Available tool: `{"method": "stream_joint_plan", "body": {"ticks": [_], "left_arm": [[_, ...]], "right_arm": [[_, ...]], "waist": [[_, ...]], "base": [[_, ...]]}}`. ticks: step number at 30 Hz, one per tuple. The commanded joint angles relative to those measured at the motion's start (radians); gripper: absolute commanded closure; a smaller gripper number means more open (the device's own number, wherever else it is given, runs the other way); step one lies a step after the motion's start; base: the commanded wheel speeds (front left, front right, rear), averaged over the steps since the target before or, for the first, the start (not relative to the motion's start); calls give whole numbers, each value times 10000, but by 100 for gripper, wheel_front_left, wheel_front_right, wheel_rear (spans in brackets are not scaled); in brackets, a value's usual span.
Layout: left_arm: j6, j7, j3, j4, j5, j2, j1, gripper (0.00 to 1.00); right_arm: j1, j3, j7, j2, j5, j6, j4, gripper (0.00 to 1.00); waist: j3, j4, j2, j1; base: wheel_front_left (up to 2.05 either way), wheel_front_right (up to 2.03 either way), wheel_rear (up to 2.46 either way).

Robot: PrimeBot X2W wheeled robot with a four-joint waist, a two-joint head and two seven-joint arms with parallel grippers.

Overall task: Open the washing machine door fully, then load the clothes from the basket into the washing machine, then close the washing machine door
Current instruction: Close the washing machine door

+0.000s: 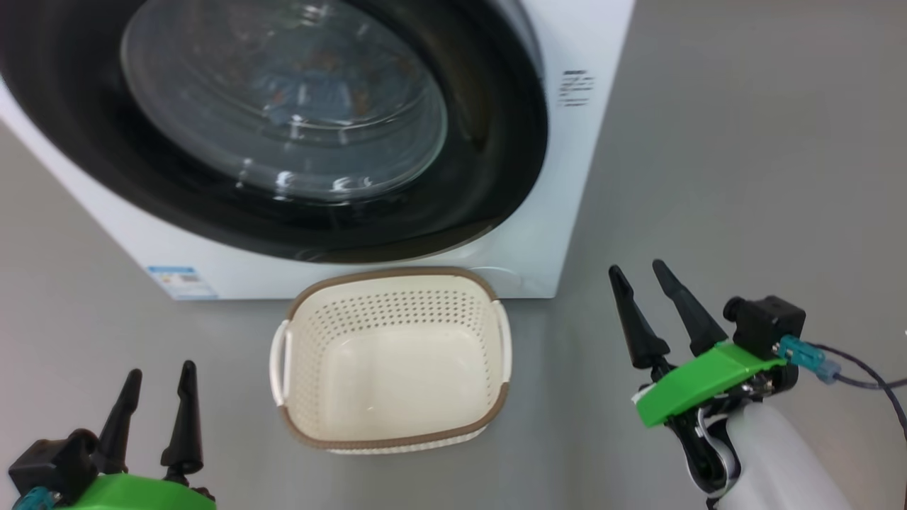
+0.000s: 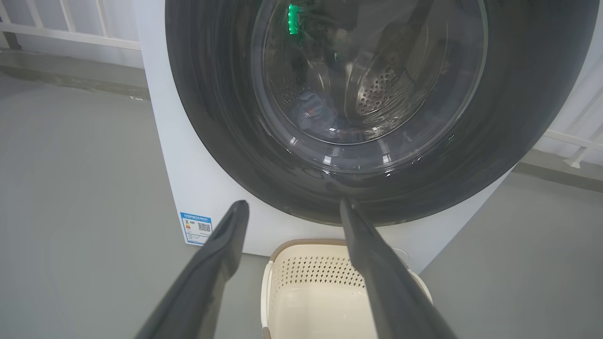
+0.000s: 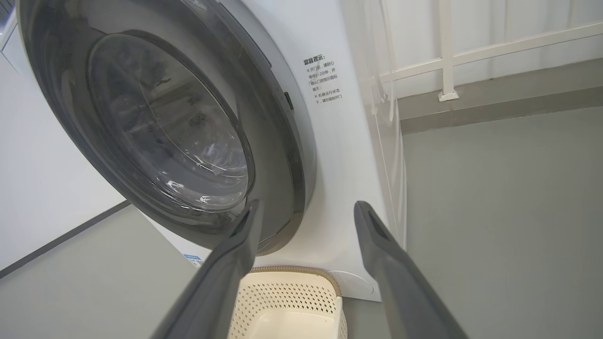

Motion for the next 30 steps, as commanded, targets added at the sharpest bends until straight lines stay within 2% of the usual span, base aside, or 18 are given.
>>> {"method": "stream_joint_plan", "body": {"ticks": [1,13,30], "left_arm": [[-15,-65,410,-173,-109,318,-98,0],[-15,-65,548,-132,-40,418,285,0],[-15,-65,546,32,-111,519,542,0]], "right_arm": [[166,169,-48,89,33,-13,-292,0],[975,19,-48,-168,28,-13,-401,0],[1606,-183,-48,-335,98,-13,-636,0]], "waist": [[-198,-355,0,0],[-602,-1148,0,0],[-881,-1503,0,0]], "base": [[0,0,0],[0,0,0],[0,0,0]]}}
